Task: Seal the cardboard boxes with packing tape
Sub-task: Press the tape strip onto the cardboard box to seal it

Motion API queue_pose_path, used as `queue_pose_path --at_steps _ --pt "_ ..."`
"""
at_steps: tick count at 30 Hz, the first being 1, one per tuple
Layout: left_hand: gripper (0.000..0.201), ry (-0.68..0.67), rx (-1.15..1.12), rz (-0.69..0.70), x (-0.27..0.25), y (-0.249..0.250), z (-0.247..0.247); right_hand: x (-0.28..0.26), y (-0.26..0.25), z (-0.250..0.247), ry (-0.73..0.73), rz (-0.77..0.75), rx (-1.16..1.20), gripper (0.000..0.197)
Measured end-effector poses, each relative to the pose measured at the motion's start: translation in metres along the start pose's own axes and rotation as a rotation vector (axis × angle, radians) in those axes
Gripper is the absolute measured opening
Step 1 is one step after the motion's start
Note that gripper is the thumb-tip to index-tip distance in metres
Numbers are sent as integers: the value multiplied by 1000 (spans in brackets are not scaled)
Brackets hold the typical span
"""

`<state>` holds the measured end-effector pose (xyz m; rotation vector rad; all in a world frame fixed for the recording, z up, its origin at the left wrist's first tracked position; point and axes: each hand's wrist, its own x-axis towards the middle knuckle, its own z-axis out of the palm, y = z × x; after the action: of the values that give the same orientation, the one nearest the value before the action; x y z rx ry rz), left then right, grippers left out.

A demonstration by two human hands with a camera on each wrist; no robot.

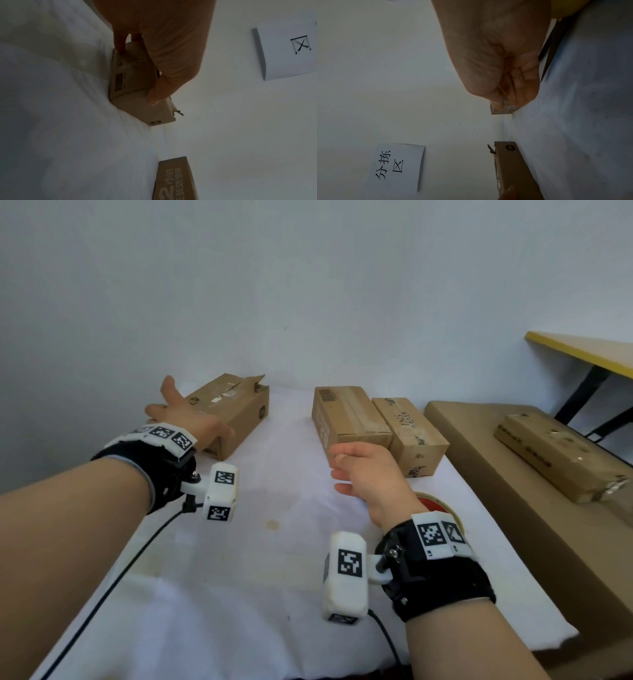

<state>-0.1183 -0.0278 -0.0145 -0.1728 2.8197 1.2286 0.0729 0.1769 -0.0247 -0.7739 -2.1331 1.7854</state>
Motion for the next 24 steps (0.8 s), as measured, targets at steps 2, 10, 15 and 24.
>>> queue_pose_path --at_steps 2,10,15,24 --pt "135 -16 -60 45 -9 -10 0 -3 -3 1 4 -2 -2 21" --pt "155 -420 -378 259 -49 -46 -30 -21 -16 6 33 -21 -17 41" --pt "141 -631 -373 292 -74 -56 -58 -42 -27 3 -27 -45 -86 63" --pt "110 -271 -191 252 -89 -66 -45 -75 -24 12 -209 -120 -293 35"
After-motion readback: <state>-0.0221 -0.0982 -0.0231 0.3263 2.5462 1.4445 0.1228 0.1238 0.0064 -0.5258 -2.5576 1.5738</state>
